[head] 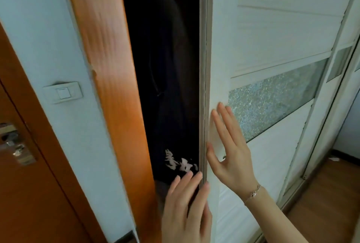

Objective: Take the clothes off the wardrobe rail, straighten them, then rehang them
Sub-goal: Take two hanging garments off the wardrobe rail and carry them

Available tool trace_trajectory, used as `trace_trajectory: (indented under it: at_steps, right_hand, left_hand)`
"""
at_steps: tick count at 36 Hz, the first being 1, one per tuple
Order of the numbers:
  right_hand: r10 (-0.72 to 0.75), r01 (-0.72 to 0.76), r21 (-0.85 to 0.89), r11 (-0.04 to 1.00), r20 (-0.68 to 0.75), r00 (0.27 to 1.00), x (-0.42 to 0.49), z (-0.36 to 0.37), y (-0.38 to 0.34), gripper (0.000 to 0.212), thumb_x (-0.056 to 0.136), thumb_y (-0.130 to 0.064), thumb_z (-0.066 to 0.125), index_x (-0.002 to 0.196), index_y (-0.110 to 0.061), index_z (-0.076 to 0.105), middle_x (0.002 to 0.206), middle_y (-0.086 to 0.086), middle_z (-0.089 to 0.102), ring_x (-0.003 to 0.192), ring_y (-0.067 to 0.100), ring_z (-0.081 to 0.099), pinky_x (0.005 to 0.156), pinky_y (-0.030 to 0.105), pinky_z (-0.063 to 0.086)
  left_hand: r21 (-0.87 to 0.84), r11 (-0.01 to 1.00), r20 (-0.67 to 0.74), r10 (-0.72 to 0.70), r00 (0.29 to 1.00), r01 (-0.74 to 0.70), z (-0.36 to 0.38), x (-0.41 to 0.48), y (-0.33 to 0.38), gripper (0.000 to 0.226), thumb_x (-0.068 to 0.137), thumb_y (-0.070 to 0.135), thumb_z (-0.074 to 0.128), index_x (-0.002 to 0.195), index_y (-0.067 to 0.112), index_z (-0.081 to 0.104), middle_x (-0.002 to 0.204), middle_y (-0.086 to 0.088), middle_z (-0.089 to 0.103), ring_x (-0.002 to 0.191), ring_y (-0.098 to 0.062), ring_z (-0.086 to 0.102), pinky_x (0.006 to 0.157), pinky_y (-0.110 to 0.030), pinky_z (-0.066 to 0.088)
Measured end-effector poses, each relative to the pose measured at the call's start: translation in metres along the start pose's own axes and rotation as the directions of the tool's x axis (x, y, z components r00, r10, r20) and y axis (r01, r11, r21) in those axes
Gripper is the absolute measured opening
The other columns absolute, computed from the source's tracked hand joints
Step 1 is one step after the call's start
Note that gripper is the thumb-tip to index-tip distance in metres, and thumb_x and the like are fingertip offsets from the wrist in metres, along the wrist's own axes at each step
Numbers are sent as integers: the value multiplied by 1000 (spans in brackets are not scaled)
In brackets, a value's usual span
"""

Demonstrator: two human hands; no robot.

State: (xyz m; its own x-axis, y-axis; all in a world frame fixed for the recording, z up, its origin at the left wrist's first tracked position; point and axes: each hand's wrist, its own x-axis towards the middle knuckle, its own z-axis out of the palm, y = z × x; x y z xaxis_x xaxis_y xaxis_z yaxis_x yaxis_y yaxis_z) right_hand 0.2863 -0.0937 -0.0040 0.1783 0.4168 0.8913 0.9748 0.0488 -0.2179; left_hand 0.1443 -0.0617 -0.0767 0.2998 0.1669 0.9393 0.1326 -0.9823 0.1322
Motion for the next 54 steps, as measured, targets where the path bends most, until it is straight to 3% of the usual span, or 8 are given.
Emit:
trace_trajectory:
  at_steps: [6,13,18,28,35,40,45,54]
  right_hand:
    - [16,-15,-19,1000,30,999,9,-18,55,70,85,-10,53,148,-12,21,158,-1,17,146,22,16,110,52,31]
    - [1,1,-35,999,59,998,19,-38,123,80,84,-10,50,151,-22,8,159,-7,6,147,18,10,114,44,28]
    - [10,-6,-37,999,105,994,26,-51,173,77,86,-16,43,150,-24,1,160,-9,-1,147,15,5,106,47,40]
    - [9,-7,-12,1000,139,990,35,-72,264,73,92,-25,41,151,-26,-2,159,-11,-4,147,13,2,115,32,21]
    - [103,-101,-27,994,78,992,41,-85,312,70,91,-30,46,149,-32,7,158,-17,8,146,6,12,115,21,18]
    - [147,-145,-46,988,43,988,46,-93,345,68,91,-27,46,150,-29,12,157,-17,10,145,6,14,116,19,17]
    - [194,-191,-81,978,27,981,48,-102,388,74,88,-18,55,149,-27,15,156,-21,8,144,5,15,115,13,12]
    - [272,-268,-106,958,19,962,54,-119,457,80,87,-13,62,148,-35,15,154,-26,11,142,-4,14,112,7,10]
  left_hand:
    - [-160,846,317,-444,838,509,91,27,-8,74,75,48,50,137,61,10,145,45,8,135,17,22,108,-4,25]
    - [-341,694,395,-507,766,635,180,60,3,50,66,89,40,115,81,32,115,48,52,114,12,56,96,-13,50]
    - [-433,604,400,-536,743,669,229,75,18,54,64,62,75,105,79,45,116,28,62,104,2,66,94,-20,55]
    - [-483,508,471,-536,701,713,302,116,34,56,39,82,71,91,61,64,99,24,61,92,1,66,74,-12,55]
    - [-427,558,526,-487,697,712,362,126,38,57,73,9,81,89,59,60,97,25,63,90,3,65,73,-13,55]
    - [-435,558,578,-428,694,707,397,140,47,37,76,18,79,99,38,58,103,10,66,96,5,62,75,-10,54]
    - [-476,545,529,-449,720,690,438,149,65,55,52,86,58,101,61,54,108,21,61,101,6,62,79,-9,54]
    - [-513,542,526,-414,743,666,519,167,76,57,45,94,49,100,78,45,108,19,59,105,9,57,78,-10,55]
